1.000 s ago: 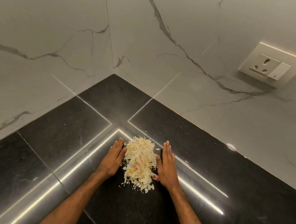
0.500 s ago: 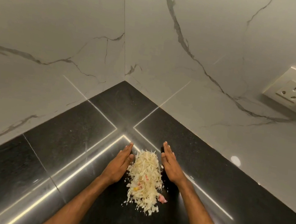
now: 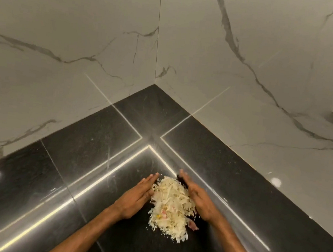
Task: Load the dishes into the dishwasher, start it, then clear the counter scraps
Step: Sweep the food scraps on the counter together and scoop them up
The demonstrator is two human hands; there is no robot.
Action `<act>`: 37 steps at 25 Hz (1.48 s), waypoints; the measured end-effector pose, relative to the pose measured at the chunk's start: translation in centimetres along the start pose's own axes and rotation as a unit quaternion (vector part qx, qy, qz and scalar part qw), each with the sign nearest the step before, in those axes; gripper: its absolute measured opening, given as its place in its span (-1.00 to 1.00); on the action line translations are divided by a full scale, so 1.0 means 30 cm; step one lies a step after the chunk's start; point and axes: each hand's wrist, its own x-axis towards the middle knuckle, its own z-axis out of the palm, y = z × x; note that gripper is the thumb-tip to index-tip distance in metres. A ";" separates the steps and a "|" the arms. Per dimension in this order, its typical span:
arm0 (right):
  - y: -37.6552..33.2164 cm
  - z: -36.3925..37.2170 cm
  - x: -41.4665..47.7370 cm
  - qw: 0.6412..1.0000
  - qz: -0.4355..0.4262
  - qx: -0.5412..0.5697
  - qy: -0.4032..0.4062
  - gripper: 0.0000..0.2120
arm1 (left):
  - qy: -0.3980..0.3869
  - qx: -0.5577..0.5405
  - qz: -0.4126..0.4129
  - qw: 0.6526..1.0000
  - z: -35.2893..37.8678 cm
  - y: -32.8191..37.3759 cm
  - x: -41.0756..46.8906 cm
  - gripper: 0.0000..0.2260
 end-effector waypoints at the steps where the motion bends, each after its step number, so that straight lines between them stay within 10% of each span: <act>1: 0.022 -0.010 -0.038 0.998 0.015 -0.002 0.057 -0.32 | 0.020 -0.012 -0.014 1.000 -0.031 -0.021 -0.015 -0.41; 15: -0.004 0.307 -0.177 0.970 0.047 -0.007 0.239 -0.36 | 0.025 -0.048 0.052 0.997 0.140 0.150 -0.017 -0.47; 25: -0.061 0.160 -0.057 0.988 0.069 -0.062 0.125 -0.51 | 0.000 -0.028 0.046 0.999 0.066 0.168 0.084 -0.37; 32: 0.012 0.250 -0.194 0.994 -0.015 -0.060 0.095 -0.45 | 0.091 -0.272 0.019 0.958 0.131 0.094 -0.100 -0.49; 37: -0.036 0.386 -0.174 0.949 -0.080 -0.290 0.096 -0.18 | 0.154 -0.391 0.003 0.907 0.188 0.157 -0.135 -0.36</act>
